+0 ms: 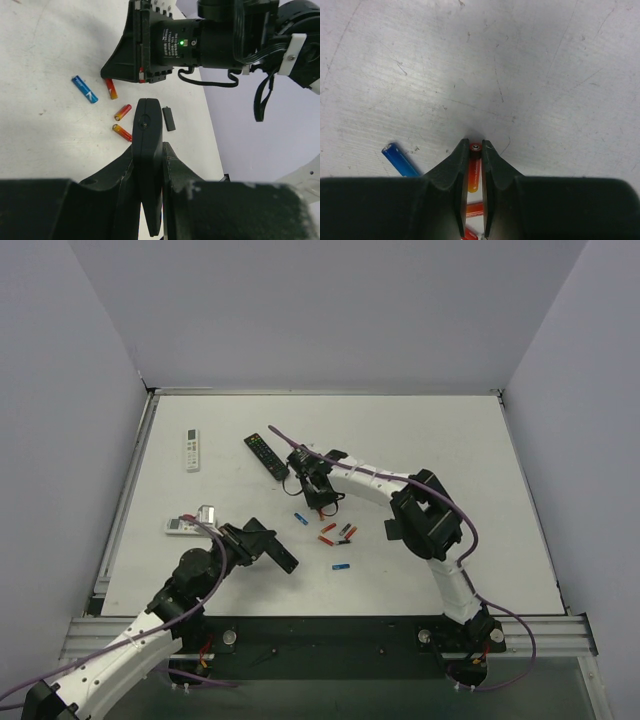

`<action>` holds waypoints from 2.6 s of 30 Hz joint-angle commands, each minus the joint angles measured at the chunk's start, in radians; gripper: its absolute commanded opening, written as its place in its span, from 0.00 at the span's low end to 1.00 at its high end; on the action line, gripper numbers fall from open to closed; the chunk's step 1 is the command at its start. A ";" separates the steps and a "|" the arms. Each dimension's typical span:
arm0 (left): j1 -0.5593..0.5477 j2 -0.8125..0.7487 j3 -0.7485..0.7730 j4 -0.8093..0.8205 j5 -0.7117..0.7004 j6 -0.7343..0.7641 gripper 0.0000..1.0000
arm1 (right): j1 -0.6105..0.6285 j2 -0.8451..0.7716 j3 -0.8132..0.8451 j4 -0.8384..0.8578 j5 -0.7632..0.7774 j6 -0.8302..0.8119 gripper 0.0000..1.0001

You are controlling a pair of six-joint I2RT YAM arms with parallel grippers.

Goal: Load the batteries into the remote control
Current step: Pick up the battery from the center of the board, then load the battery into the remote control.

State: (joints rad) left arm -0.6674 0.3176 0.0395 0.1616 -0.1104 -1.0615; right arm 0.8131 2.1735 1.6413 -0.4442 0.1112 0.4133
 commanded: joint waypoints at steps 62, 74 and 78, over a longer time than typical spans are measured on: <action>0.008 0.179 -0.053 0.601 0.018 -0.239 0.00 | 0.390 -0.891 -0.689 0.697 -0.159 -0.318 0.00; 0.008 0.170 -0.059 0.621 0.009 -0.252 0.00 | 0.396 -0.893 -0.715 0.671 -0.134 -0.318 0.00; 0.008 0.158 -0.061 0.621 0.006 -0.253 0.00 | 0.396 -0.893 -0.729 0.679 -0.119 -0.311 0.00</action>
State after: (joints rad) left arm -0.6647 0.4999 0.0368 0.6872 -0.0814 -1.2968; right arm 1.1995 1.2839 0.9325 0.2256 -0.0257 0.1001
